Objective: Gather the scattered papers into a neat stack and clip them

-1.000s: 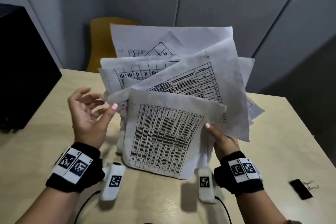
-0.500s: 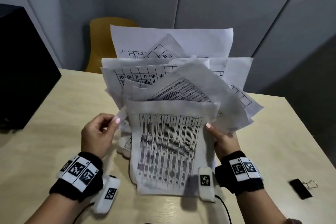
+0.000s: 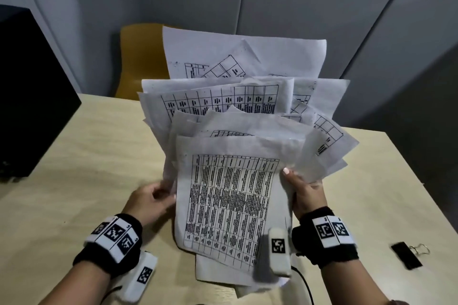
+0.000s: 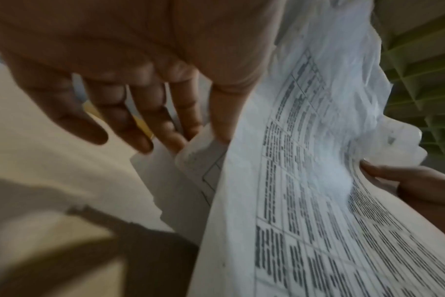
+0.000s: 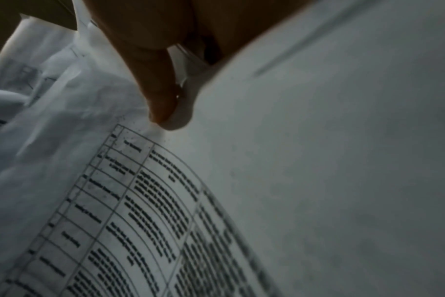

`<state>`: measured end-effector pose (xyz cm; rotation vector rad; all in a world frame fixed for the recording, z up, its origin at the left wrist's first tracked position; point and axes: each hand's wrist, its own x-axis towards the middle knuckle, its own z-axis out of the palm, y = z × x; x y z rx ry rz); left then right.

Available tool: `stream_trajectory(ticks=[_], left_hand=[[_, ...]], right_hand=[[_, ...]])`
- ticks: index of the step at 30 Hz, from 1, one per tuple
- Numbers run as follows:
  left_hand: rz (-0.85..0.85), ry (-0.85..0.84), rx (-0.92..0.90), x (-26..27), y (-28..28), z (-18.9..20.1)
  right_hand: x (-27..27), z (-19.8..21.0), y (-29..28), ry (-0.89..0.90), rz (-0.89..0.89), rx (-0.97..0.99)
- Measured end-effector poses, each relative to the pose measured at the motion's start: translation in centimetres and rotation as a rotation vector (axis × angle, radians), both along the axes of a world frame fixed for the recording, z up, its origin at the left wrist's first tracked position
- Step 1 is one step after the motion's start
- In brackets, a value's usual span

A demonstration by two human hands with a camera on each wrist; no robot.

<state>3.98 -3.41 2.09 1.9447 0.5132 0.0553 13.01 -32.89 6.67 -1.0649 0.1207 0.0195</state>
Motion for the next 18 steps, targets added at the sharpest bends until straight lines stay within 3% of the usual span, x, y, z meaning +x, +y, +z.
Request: stream_trajectory(ticks=[2, 4, 8, 13, 15, 18], left_hand=[[0.072, -0.164, -0.115, 0.2, 0.6, 2.0], [0.026, -0.265, -0.225, 0.6, 1.5, 4.0], [-0.187, -0.235, -0.274, 2.2, 1.4, 5.7], [-0.176, -0.166, -0.363, 3.2, 0.9, 7.1], [-0.2, -0.116, -0.347, 3.0, 0.3, 7.3], [-0.098, -0.131, -0.3, 3.3, -0.8, 7.4]], right_hand=[[0.1, -0.1, -0.1, 0.004, 0.004, 0.007], [0.2, -0.4, -0.1, 0.006, 0.014, 0.018], [0.0, -0.4, 0.3, -0.012, 0.049, 0.027], [-0.2, 0.1, 0.4, -0.043, 0.137, 0.001], [-0.2, 0.0, 0.3, -0.035, 0.117, -0.013], [-0.6, 0.6, 0.5, -0.02, 0.057, -0.125]])
